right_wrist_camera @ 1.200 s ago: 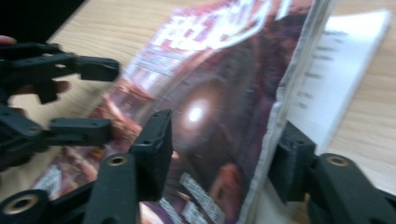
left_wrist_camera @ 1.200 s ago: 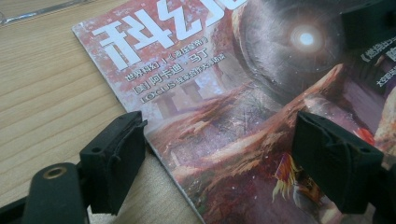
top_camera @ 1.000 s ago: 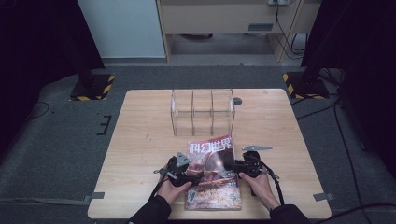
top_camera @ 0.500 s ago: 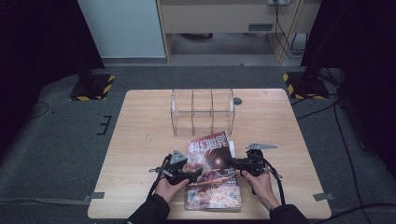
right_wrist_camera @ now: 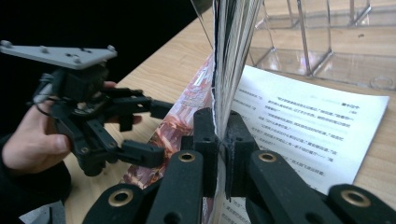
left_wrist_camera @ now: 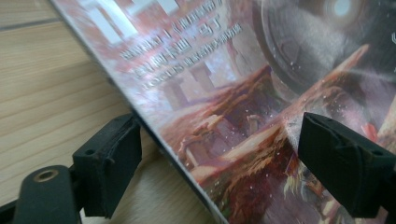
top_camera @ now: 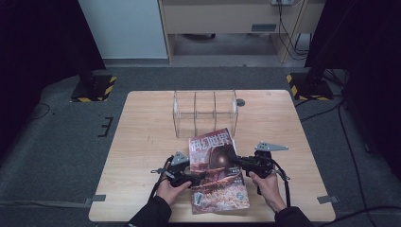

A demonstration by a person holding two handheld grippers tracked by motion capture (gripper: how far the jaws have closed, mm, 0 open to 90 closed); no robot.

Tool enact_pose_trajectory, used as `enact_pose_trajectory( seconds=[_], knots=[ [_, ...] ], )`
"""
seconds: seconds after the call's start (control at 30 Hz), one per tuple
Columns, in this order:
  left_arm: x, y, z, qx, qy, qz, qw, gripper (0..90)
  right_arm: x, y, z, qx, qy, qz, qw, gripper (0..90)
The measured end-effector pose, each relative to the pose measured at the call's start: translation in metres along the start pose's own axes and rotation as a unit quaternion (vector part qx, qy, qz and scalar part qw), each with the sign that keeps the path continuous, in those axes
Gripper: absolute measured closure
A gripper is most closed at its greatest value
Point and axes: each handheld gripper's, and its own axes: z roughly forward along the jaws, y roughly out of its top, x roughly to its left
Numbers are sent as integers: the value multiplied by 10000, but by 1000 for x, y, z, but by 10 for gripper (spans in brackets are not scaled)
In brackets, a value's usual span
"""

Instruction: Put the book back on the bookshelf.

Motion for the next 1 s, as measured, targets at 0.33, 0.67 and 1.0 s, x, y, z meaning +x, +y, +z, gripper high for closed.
enact_pose_trajectory(
  seconds=[0.33, 0.67, 1.0],
  knots=[
    [8, 4, -7, -80, -352, -370, 9987, 273, -5, -3, 4, 357, -421, -61, 9985, 842],
    [6, 9, -5, 69, -569, -333, 9978, 352, -13, -15, 19, 1046, -854, -259, 9905, 824],
    [11, 11, 8, 289, -558, -324, 9975, 366, -9, -16, 24, 1133, -545, -385, 9913, 839]
  ],
)
